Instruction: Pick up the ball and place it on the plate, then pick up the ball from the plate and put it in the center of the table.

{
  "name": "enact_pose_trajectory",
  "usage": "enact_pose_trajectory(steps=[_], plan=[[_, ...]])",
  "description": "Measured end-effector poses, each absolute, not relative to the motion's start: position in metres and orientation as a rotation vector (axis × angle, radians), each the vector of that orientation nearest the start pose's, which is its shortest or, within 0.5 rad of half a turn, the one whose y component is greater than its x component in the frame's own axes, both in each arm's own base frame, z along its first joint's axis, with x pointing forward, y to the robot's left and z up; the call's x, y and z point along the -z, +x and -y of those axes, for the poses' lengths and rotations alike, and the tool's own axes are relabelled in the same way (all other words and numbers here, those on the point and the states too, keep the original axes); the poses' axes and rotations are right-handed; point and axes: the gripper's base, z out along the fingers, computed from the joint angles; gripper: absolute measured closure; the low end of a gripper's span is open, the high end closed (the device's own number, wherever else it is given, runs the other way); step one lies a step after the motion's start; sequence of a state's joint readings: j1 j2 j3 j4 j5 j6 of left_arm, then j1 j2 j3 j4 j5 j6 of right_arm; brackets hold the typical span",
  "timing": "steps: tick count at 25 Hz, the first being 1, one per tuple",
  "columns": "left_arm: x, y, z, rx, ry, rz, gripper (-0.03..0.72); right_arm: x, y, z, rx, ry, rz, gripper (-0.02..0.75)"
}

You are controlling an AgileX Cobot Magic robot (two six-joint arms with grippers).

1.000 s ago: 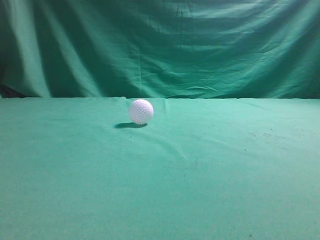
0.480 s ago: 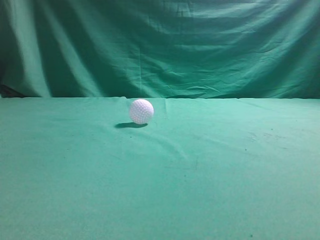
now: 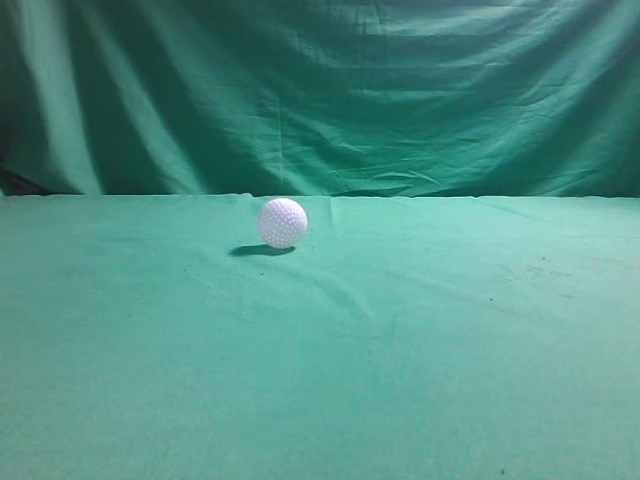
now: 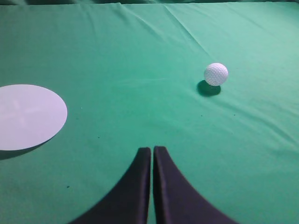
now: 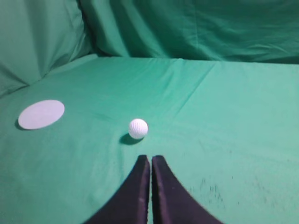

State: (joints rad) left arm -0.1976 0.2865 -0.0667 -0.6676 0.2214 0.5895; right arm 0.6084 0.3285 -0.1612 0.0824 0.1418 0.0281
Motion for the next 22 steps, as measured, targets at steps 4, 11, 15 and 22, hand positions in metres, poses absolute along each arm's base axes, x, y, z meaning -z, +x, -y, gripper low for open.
enact_pose_trajectory(steps=[4, 11, 15, 22], plan=[[-0.201, 0.074, 0.027, 0.307, 0.216, -1.871, 0.688, -0.237, 0.071, -0.05, -0.533, -0.437, -1.701, 0.738], [-0.202, 0.074, 0.027, 0.304, 0.212, -1.866, 0.688, -0.234, 0.07, -0.05, -0.527, -0.447, -1.727, 0.738], [-0.202, 0.074, 0.027, 0.304, 0.212, -1.866, 0.688, -0.229, 0.07, -0.049, -0.424, -0.564, -1.729, 0.738], [-0.202, 0.074, 0.027, 0.304, 0.212, -1.866, 0.688, -0.226, 0.06, -0.035, -0.362, -0.479, -1.765, 0.738]])
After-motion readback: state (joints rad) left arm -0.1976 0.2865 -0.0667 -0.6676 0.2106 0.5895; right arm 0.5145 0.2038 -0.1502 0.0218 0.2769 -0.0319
